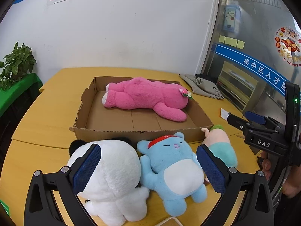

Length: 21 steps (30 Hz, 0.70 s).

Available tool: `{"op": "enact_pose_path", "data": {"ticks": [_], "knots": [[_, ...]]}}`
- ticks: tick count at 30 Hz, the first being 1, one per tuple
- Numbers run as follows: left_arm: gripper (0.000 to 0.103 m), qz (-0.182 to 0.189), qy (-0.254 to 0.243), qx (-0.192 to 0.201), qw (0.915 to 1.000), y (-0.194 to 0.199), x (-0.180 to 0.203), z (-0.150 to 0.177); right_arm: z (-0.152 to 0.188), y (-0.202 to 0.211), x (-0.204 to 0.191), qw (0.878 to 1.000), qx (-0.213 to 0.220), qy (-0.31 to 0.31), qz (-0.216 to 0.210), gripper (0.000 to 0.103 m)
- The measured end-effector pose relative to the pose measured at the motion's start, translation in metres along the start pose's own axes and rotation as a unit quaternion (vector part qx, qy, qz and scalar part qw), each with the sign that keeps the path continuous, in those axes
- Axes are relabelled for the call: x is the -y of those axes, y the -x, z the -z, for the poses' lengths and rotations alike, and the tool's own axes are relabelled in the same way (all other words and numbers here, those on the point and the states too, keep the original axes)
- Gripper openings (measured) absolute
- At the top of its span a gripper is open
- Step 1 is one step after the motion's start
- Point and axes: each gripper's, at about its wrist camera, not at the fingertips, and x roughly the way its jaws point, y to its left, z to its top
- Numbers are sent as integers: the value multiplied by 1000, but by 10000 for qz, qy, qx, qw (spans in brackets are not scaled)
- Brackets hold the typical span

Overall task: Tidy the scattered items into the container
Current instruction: 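Withdraw both grippers from the box toward the remaining plush toys, then move both grippers onto the sides of the white panda plush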

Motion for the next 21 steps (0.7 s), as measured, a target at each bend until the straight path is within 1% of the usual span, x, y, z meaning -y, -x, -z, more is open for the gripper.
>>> {"op": "enact_pose_path", "data": {"ticks": [4, 7, 9, 11, 13, 14, 16, 18, 19, 21], "knots": [[103, 35, 106, -100, 9999, -2, -17, 8, 4, -3, -4, 9999, 10, 76, -116, 86], [103, 48, 209, -236, 9995, -5, -34, 18, 5, -4, -13, 9987, 38, 133, -495, 86], [103, -19, 300, -357, 9989, -9, -46, 24, 7, -4, -27, 9964, 56, 328, -777, 86], [103, -6, 343, -496, 9982, -17, -61, 30, 9, -3, -46, 9933, 93, 580, -995, 86], [103, 0, 415, -641, 9971, -27, -74, 35, 12, -3, -64, 9887, 65, 767, -1289, 86], [103, 27, 444, -691, 9966, -31, -79, 36, 15, -4, -75, 9843, 12, 899, -1521, 86], [103, 258, 528, -814, 9949, -44, -92, 38, 24, -5, -95, 9740, -108, 1194, -1923, 86], [103, 451, 643, -993, 9920, -60, -105, 40, 36, -8, -114, 9664, -200, 1382, -2157, 86], [103, 454, 672, -1042, 9912, -67, -111, 40, 42, -12, -122, 9637, -268, 1413, -2249, 86], [103, 342, 517, -1013, 9929, -74, -115, 41, 56, -22, -137, 9596, -472, 1283, -2459, 86]]}}
